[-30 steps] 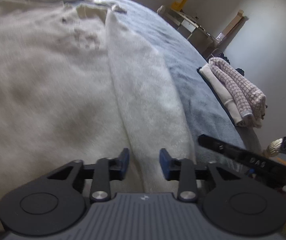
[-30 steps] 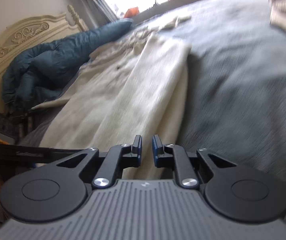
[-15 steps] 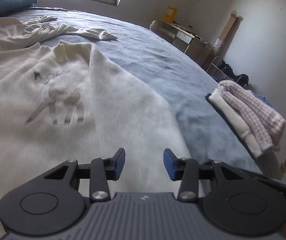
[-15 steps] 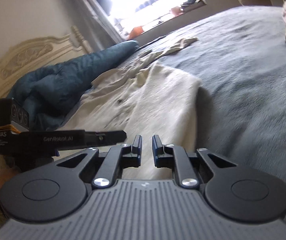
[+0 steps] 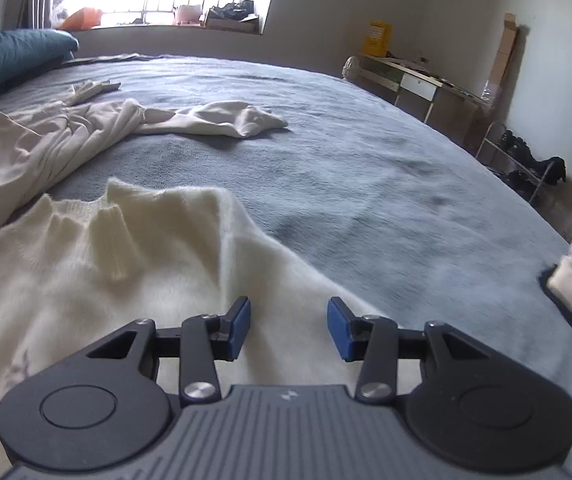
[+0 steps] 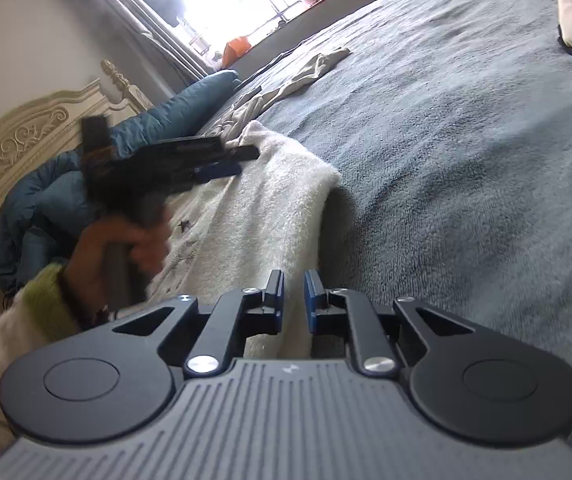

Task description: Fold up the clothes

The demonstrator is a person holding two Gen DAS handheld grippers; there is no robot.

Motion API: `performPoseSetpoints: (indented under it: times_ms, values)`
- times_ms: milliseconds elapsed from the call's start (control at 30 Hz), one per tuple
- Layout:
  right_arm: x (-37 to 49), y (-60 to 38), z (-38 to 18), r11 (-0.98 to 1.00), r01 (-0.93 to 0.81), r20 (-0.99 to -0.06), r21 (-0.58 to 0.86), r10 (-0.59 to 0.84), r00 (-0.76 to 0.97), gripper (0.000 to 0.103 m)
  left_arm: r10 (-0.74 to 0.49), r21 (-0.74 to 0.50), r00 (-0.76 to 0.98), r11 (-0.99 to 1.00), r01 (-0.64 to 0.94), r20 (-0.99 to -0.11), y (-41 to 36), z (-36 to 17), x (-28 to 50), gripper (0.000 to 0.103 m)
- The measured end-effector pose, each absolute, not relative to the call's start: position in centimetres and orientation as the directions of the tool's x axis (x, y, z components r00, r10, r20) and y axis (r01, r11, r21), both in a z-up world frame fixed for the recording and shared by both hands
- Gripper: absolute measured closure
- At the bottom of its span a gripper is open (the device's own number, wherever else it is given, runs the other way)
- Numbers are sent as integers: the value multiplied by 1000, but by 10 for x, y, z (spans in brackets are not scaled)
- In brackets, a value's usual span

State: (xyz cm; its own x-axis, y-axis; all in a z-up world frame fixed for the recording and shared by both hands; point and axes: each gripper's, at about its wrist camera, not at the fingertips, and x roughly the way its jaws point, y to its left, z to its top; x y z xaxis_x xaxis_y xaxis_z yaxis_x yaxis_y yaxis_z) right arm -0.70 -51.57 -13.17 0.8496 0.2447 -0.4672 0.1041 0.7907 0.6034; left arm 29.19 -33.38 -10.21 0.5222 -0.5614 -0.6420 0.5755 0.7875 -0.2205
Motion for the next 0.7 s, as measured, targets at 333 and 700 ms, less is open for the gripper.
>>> performPoseSetpoints:
  times_ms: [333,700]
  values:
    - [3,-527,-137,803,131,-486,581,213,848,91,-571,-324,529,810,489,-628,-338,-128,340,49]
    - [24,-530,-139,812,88,-483,577,252,839,91,-638,-246,401,685,685,-657,-337,-53,247,46]
